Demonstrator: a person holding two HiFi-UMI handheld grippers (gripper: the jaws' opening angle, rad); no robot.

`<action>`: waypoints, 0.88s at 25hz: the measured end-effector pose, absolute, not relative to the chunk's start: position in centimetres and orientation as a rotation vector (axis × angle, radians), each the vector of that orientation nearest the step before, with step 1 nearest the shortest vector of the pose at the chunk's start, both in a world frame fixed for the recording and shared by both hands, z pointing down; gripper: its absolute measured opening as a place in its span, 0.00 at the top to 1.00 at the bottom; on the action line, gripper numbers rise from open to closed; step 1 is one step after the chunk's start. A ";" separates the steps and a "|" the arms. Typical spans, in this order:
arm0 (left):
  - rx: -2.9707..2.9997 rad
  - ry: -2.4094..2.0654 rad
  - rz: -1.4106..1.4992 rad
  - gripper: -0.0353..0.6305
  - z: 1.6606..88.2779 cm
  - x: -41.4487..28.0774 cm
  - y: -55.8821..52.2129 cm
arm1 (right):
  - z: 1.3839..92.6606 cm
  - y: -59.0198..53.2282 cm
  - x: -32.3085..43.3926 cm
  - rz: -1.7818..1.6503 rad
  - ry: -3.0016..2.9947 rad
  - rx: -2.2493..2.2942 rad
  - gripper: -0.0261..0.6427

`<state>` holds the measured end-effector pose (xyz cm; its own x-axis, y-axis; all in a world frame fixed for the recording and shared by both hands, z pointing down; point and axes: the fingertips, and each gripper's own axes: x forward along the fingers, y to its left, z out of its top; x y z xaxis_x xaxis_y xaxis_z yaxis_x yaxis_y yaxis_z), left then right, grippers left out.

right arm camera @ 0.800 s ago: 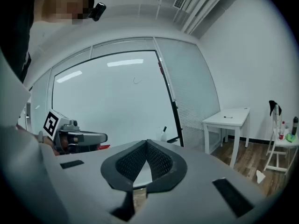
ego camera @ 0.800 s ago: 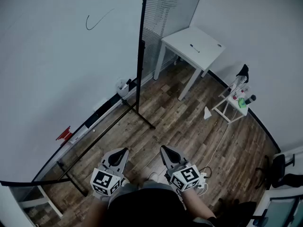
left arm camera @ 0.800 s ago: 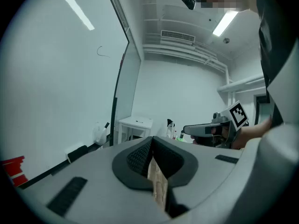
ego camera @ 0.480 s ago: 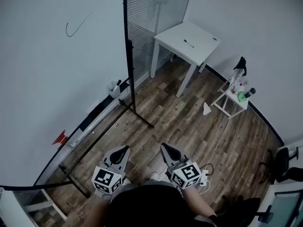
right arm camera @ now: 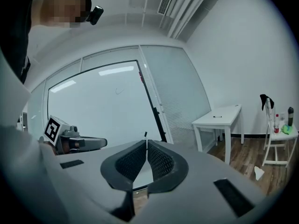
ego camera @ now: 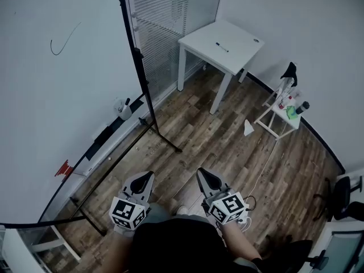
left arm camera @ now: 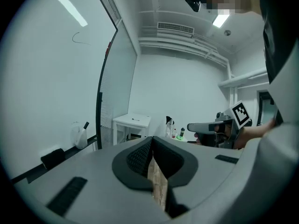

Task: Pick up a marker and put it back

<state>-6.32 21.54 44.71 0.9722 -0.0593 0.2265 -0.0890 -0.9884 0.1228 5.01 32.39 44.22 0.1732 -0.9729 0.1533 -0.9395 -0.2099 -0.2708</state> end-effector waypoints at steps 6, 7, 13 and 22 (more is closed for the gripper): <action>3.019 -0.085 0.397 0.92 46.6 -2.8 20.4 | 45.5 29.7 8.6 -0.466 1.920 -2.297 0.92; 3.022 -0.086 0.394 0.92 46.8 -2.0 19.8 | 45.7 29.1 9.2 -0.467 1.924 -2.297 0.92; 2.986 -0.100 0.328 0.92 47.0 4.1 12.6 | 46.1 21.8 14.4 -0.482 1.984 -2.292 0.92; 2.927 -0.189 0.296 0.92 46.8 9.0 0.8 | 45.1 7.7 18.4 -0.510 2.169 -2.154 0.92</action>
